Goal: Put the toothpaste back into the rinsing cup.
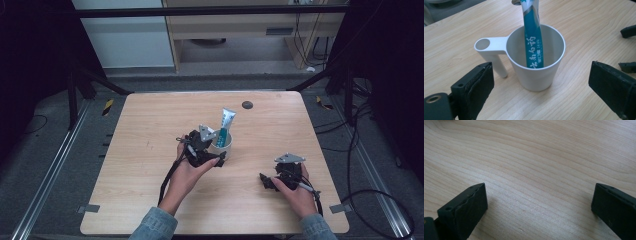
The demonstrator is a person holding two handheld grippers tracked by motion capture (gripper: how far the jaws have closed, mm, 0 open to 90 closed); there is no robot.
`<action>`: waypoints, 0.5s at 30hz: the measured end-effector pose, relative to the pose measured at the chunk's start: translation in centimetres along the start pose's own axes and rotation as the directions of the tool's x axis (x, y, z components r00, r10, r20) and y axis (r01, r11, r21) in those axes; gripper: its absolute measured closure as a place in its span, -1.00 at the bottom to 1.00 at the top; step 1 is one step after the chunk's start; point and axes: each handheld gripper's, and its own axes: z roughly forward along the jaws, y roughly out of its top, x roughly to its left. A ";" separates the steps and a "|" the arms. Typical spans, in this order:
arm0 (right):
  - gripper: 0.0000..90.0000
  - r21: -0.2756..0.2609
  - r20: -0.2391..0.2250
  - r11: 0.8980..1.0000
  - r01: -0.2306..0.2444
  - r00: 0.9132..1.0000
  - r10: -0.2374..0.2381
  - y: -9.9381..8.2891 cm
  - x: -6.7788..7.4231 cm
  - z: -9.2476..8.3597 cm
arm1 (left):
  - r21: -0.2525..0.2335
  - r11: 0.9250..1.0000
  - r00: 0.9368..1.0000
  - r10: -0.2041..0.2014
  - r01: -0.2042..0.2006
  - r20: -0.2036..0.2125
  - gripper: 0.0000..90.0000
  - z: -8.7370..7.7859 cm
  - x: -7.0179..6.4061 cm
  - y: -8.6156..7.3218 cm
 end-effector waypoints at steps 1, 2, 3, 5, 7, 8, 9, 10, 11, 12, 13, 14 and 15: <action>-0.99 0.000 0.000 1.000 0.000 1.000 0.000 0.0 0.0 0.0 | 0.000 1.000 1.000 0.000 0.000 0.000 -0.87 0.0 0.0 0.0; -0.99 0.000 0.000 1.000 0.000 1.000 0.000 0.0 0.0 0.0 | 0.010 1.000 1.000 0.002 -0.002 0.005 -0.87 -0.3 0.1 -0.1; -0.99 0.000 0.000 1.000 0.000 1.000 0.000 0.0 0.0 0.0 | 0.017 1.000 1.000 0.007 -0.008 0.003 -0.88 -0.4 0.1 -0.2; -0.99 0.000 0.000 1.000 0.000 1.000 0.000 0.0 0.0 0.0 | 0.023 1.000 1.000 0.016 -0.016 -0.003 -0.88 -0.6 0.2 -0.4; -0.99 0.000 0.000 1.000 0.000 1.000 0.000 0.0 0.0 0.0 | 0.030 0.999 1.000 0.020 -0.020 -0.004 -0.88 -0.9 0.3 -0.7; -0.99 0.000 0.000 1.000 0.000 1.000 0.000 0.0 0.0 0.0 | 0.032 0.999 1.000 0.021 -0.021 -0.005 -0.88 -1.2 0.4 -1.0; -0.99 0.000 0.000 1.000 0.000 1.000 0.000 0.0 0.0 0.0 | 0.036 0.999 1.000 0.024 -0.024 -0.009 -0.88 -1.5 0.5 -1.4; -0.99 0.000 0.000 1.000 0.000 1.000 0.000 0.0 0.0 0.0 | 0.033 0.999 1.000 0.021 -0.021 -0.008 -0.88 -1.7 0.6 -1.6; -0.99 0.000 0.000 1.000 0.000 1.000 0.000 0.0 0.0 0.0 | 0.035 0.999 1.000 0.022 -0.022 -0.002 -0.88 -1.9 0.7 -1.9; -0.99 0.000 0.000 1.000 0.000 1.000 0.000 0.0 0.0 0.0 | 0.036 0.999 1.000 0.024 -0.024 0.001 -0.88 -2.1 0.7 -2.1; -0.99 0.000 0.000 1.000 0.000 1.000 0.000 0.0 0.0 0.0 | 0.036 0.999 1.000 0.024 -0.024 0.001 -0.88 -2.1 0.7 -2.1; -0.99 0.000 0.000 1.000 0.000 1.000 0.000 0.0 0.0 0.0 | 0.044 0.998 0.999 0.035 -0.034 0.000 -0.88 -2.3 0.9 -2.7; -0.99 0.000 0.000 1.000 0.000 1.000 0.000 0.0 0.0 0.0 | 0.048 0.998 0.999 0.038 -0.038 0.000 -0.88 -2.5 1.1 -3.2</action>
